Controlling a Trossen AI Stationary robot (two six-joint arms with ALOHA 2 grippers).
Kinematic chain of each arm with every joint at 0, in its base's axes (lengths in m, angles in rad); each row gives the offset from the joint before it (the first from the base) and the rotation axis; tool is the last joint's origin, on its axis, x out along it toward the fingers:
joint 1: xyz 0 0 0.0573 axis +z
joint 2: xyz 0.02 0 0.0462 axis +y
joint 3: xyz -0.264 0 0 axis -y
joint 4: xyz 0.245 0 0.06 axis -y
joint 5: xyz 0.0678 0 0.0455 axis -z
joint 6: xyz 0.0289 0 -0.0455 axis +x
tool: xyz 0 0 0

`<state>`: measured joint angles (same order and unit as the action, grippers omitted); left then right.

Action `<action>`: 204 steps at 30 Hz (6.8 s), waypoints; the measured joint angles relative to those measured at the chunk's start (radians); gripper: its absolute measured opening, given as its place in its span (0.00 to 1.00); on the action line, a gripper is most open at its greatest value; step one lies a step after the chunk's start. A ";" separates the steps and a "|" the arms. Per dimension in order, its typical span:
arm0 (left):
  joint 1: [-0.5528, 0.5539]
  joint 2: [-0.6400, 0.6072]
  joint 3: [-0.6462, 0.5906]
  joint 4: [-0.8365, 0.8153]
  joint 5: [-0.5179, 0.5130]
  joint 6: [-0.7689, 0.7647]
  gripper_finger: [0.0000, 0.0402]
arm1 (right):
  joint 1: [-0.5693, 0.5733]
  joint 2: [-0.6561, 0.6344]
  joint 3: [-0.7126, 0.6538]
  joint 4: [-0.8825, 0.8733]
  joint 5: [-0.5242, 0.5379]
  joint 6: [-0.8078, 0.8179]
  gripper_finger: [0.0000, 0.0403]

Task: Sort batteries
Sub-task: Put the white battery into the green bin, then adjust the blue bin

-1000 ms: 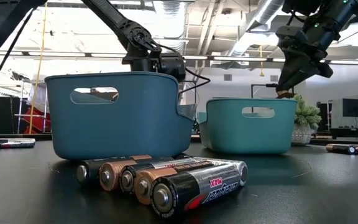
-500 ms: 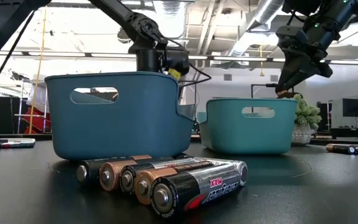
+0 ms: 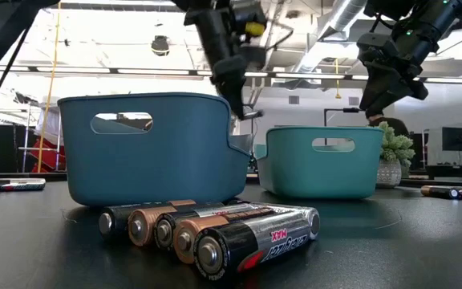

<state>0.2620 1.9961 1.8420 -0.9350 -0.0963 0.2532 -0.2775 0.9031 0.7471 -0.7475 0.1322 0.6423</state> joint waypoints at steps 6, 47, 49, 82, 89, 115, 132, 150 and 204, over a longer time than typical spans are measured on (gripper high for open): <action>-0.076 0.002 0.000 0.069 0.022 -0.033 0.09 | 0.002 0.000 0.000 0.000 0.000 -0.044 0.32; -0.169 0.511 0.472 -0.121 0.126 -0.345 0.25 | 0.009 0.000 0.000 -0.185 0.000 -0.147 0.32; -0.167 0.511 0.472 -0.122 0.126 -0.346 0.31 | 0.009 0.000 0.000 -0.185 0.000 -0.150 0.32; -0.178 0.262 0.465 -0.615 0.051 -0.255 0.40 | 0.009 0.000 0.000 -0.185 0.000 -0.101 0.32; -0.255 0.264 0.368 -0.565 0.047 -0.278 0.40 | 0.009 0.000 0.000 -0.186 0.000 -0.102 0.32; -0.196 0.260 0.051 -0.425 0.032 -0.163 0.02 | 0.006 0.000 0.000 -0.176 0.000 -0.127 0.32; 0.066 0.185 0.050 -0.439 0.056 0.024 0.00 | -0.068 0.000 0.000 -0.076 0.000 -0.114 0.32; 0.059 0.199 0.049 -0.405 0.144 0.010 0.00 | -0.118 0.000 0.000 -0.077 0.000 -0.090 0.32; 0.085 0.200 -0.051 -0.296 0.111 0.061 0.06 | -0.116 0.000 0.000 -0.077 0.000 -0.039 0.32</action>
<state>0.3473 2.1964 1.7912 -1.2309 0.0146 0.3146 -0.3935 0.9031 0.7471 -0.8249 0.1318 0.6028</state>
